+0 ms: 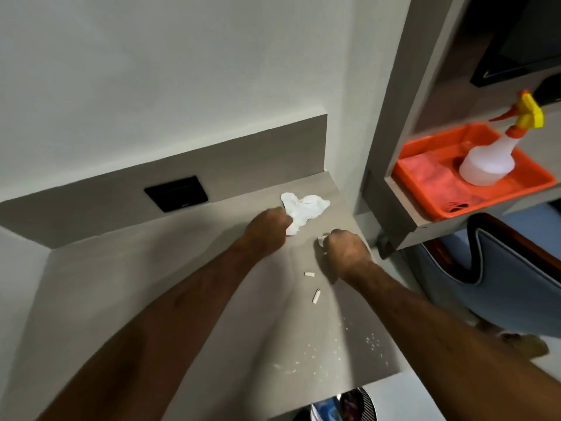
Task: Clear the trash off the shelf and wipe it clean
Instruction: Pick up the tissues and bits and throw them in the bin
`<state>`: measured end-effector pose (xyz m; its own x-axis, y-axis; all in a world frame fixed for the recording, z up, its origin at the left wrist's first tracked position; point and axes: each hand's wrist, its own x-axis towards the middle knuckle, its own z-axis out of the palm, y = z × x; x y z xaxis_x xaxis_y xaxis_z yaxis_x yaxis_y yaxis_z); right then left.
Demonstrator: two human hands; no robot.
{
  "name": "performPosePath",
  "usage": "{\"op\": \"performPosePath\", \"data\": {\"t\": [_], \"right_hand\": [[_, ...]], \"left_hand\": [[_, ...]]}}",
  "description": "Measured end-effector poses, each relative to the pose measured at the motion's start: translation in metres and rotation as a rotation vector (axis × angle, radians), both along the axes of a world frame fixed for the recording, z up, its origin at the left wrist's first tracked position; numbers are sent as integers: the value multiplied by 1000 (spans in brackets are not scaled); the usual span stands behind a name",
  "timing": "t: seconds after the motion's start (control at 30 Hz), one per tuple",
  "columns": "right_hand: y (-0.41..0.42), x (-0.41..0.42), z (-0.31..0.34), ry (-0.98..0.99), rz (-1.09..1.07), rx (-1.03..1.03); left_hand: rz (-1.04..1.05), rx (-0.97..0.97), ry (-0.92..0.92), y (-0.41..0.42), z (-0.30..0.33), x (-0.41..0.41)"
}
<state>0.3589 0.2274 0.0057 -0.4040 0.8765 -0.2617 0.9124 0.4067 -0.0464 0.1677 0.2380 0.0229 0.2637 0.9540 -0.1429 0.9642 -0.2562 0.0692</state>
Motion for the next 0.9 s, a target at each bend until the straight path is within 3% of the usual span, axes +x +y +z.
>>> {"op": "performPosePath", "data": {"t": [0.1,0.2,0.47,0.7,0.8,0.9], "right_hand": [[3,-4,-3,-10,-23,31],[2,-3,-10,25,-70,39],[-15,14,-9,358,-281,113],[-146,100,-15,902,-575,232],[-219,139,-50,1028,-677,283],[-274,165,-125,1050,-785,169]], "left_hand": [[-16,62,-78,31,11,23],[-17,-22,-89,45,6,38],[238,-16,-301,12,-2,42],[153,384,-564,-189,-7,102],[183,281,-643,-284,-47,147],[262,95,-602,-339,-117,186]]}}
